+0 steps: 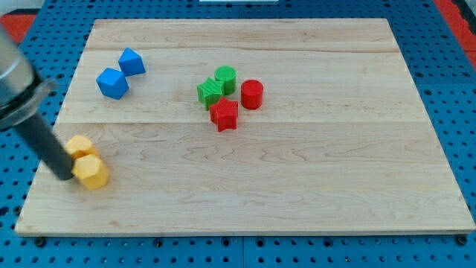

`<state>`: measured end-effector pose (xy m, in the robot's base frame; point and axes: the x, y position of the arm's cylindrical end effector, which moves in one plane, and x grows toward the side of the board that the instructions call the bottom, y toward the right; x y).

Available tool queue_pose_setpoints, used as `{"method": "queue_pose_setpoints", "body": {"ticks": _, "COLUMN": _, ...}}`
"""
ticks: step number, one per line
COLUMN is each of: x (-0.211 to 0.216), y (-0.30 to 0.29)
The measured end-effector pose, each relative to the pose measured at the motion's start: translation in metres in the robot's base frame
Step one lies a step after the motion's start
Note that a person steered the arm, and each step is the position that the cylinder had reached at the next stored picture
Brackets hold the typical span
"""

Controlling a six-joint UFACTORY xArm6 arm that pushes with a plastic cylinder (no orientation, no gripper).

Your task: Slide the red star and yellow hexagon towards the center

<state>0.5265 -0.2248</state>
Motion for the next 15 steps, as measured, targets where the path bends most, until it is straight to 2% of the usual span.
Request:
{"method": "queue_pose_setpoints", "body": {"ticks": 1, "x": -0.013, "y": 0.052}}
{"method": "queue_pose_setpoints", "body": {"ticks": 2, "x": -0.001, "y": 0.027}}
{"method": "queue_pose_setpoints", "body": {"ticks": 3, "x": 0.034, "y": 0.063}}
{"method": "queue_pose_setpoints", "body": {"ticks": 5, "x": -0.015, "y": 0.082}}
{"method": "queue_pose_setpoints", "body": {"ticks": 6, "x": -0.021, "y": 0.083}}
{"method": "queue_pose_setpoints", "body": {"ticks": 7, "x": 0.022, "y": 0.099}}
{"method": "queue_pose_setpoints", "body": {"ticks": 8, "x": -0.013, "y": 0.117}}
{"method": "queue_pose_setpoints", "body": {"ticks": 9, "x": -0.061, "y": 0.094}}
{"method": "queue_pose_setpoints", "body": {"ticks": 11, "x": -0.086, "y": 0.100}}
{"method": "queue_pose_setpoints", "body": {"ticks": 12, "x": -0.096, "y": 0.053}}
{"method": "queue_pose_setpoints", "body": {"ticks": 13, "x": -0.112, "y": 0.078}}
{"method": "queue_pose_setpoints", "body": {"ticks": 14, "x": -0.112, "y": 0.134}}
{"method": "queue_pose_setpoints", "body": {"ticks": 15, "x": -0.112, "y": 0.122}}
